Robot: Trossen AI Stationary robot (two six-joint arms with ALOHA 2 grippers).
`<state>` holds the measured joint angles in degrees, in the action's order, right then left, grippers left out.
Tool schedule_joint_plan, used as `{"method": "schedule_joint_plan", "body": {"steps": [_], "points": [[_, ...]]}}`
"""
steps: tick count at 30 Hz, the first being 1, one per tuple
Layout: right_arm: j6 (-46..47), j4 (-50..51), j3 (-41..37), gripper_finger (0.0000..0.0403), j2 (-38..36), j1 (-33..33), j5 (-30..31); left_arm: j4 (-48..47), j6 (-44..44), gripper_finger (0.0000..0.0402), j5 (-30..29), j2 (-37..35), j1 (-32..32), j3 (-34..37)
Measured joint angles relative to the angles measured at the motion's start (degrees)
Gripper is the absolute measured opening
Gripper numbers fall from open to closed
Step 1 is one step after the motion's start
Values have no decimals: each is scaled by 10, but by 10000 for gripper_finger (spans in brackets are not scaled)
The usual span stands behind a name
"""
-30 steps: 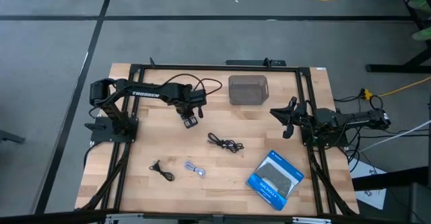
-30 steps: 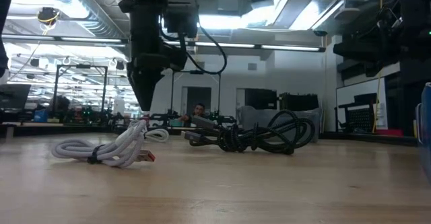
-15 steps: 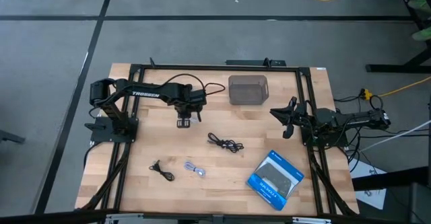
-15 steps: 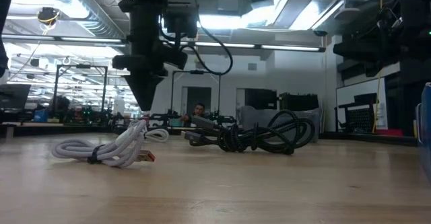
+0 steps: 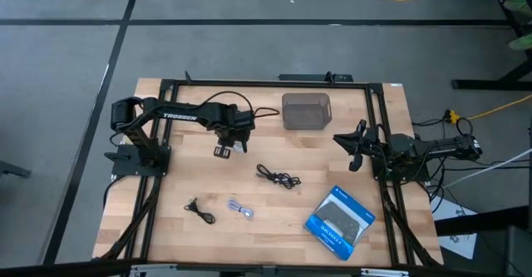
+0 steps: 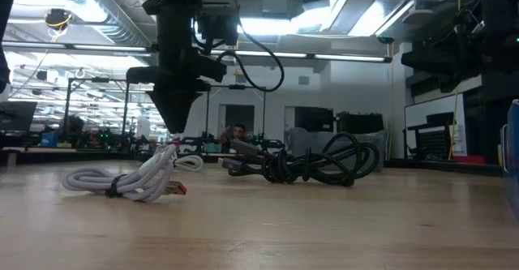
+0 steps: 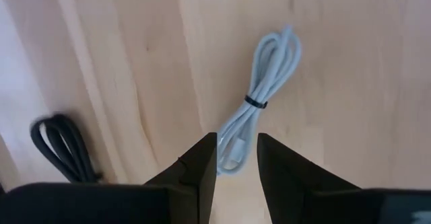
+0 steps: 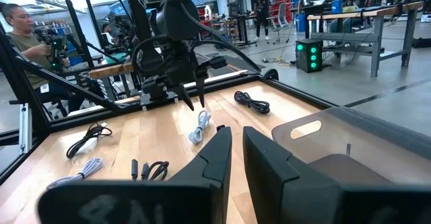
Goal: Pick and place USB-C Cables
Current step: Put the white charger cable into the black bin
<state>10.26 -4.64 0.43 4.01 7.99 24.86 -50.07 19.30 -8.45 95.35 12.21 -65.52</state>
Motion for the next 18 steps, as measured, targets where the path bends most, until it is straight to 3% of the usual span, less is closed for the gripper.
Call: {"method": "schedule_joint_plan", "body": {"steps": [18], "points": [[0,0,0,45,0,0,0,1,-573,99,6,0,0,0]]}}
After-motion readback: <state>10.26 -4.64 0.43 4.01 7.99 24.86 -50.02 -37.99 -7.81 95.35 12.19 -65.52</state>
